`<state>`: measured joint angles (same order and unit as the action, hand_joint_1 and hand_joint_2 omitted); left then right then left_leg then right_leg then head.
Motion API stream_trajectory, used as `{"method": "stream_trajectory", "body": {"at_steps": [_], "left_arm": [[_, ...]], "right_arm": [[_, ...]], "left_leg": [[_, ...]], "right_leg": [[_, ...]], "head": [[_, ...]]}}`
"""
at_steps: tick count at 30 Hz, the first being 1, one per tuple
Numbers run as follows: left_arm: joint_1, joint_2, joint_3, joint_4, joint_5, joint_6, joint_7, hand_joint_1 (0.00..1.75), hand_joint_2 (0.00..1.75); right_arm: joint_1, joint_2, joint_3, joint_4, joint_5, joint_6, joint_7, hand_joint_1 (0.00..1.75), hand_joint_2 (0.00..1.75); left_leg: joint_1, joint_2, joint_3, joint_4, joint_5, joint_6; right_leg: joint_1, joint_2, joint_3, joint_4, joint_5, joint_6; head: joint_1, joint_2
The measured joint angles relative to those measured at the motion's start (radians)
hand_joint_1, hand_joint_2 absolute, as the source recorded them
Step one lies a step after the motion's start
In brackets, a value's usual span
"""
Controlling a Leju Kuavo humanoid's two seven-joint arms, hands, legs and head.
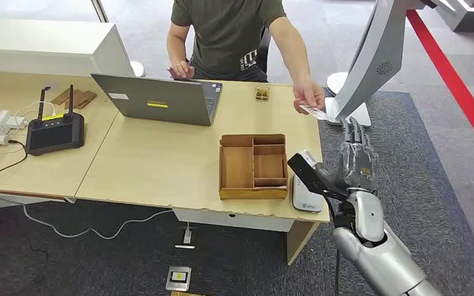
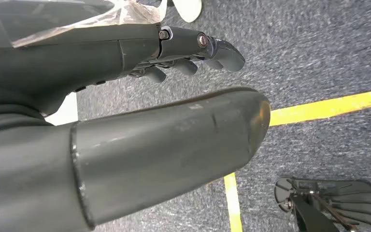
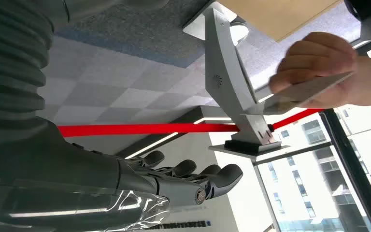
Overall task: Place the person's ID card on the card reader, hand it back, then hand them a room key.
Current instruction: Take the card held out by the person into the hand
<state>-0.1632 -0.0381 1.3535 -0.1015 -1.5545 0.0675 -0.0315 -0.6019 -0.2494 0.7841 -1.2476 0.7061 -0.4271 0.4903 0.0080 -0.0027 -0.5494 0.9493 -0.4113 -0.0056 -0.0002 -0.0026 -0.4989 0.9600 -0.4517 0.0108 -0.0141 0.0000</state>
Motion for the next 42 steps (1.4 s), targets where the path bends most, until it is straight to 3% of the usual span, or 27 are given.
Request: {"method": "stream_trajectory", "body": {"at_steps": [3, 10, 18, 28, 37, 42], "left_arm": [[-0.003, 0.0, -0.004, 0.0, 0.0, -0.001, 0.001, 0.0, 0.0], [-0.003, -0.001, -0.026, 0.0, 0.0, -0.013, 0.014, 0.0, 0.0], [-0.001, -0.007, -0.053, 0.0, 0.0, -0.016, 0.013, 0.0, 0.0], [-0.001, -0.013, -0.094, 0.0, 0.0, -0.018, 0.013, 0.0, 0.0], [0.001, -0.02, -0.104, 0.0, 0.0, -0.017, 0.008, 0.0, 0.0], [0.002, -0.021, -0.11, 0.0, 0.0, -0.017, 0.006, 0.0, 0.0]], "right_arm": [[-0.019, 0.021, 0.02, 0.02, 0.004, 0.015, 0.002, 0.0, 1.75], [-0.102, 0.126, 0.104, 0.154, 0.106, 0.013, 0.041, 0.0, 1.75], [-0.116, 0.205, 0.145, 0.255, 0.163, -0.006, 0.075, 0.0, 1.75], [-0.08, 0.219, 0.135, 0.279, 0.322, 0.037, 0.154, 0.0, 1.75], [-0.04, 0.22, 0.095, 0.269, 0.374, 0.048, 0.178, 0.0, 1.75], [-0.022, 0.221, 0.071, 0.249, 0.399, 0.047, 0.179, 0.19, 1.75]], "left_leg": [[0.0, -0.001, 0.0, 0.0, 0.0, 0.0], [0.0, -0.001, -0.001, 0.0, 0.0, 0.0], [0.0, -0.001, -0.002, 0.0, 0.0, 0.0], [0.0, -0.001, -0.001, 0.0, 0.0, 0.0], [0.0, -0.001, -0.001, 0.0, 0.0, 0.0], [0.0, -0.001, -0.001, 0.0, 0.0, 0.0]], "right_leg": [[0.0, -0.001, 0.0, 0.0, 0.0, 0.0], [0.0, -0.001, -0.002, 0.0, 0.0, 0.0], [0.0, -0.001, -0.002, 0.0, -0.001, -0.001], [0.0, -0.001, -0.002, 0.0, -0.001, -0.001], [0.0, -0.001, -0.002, 0.0, -0.001, -0.001], [0.0, -0.001, -0.002, 0.0, -0.001, -0.001]], "head": [[0.0, 0.0], [0.0, 0.0], [0.0, 0.0], [0.0, 0.0], [0.0, 0.0], [0.0, 0.0]]}}
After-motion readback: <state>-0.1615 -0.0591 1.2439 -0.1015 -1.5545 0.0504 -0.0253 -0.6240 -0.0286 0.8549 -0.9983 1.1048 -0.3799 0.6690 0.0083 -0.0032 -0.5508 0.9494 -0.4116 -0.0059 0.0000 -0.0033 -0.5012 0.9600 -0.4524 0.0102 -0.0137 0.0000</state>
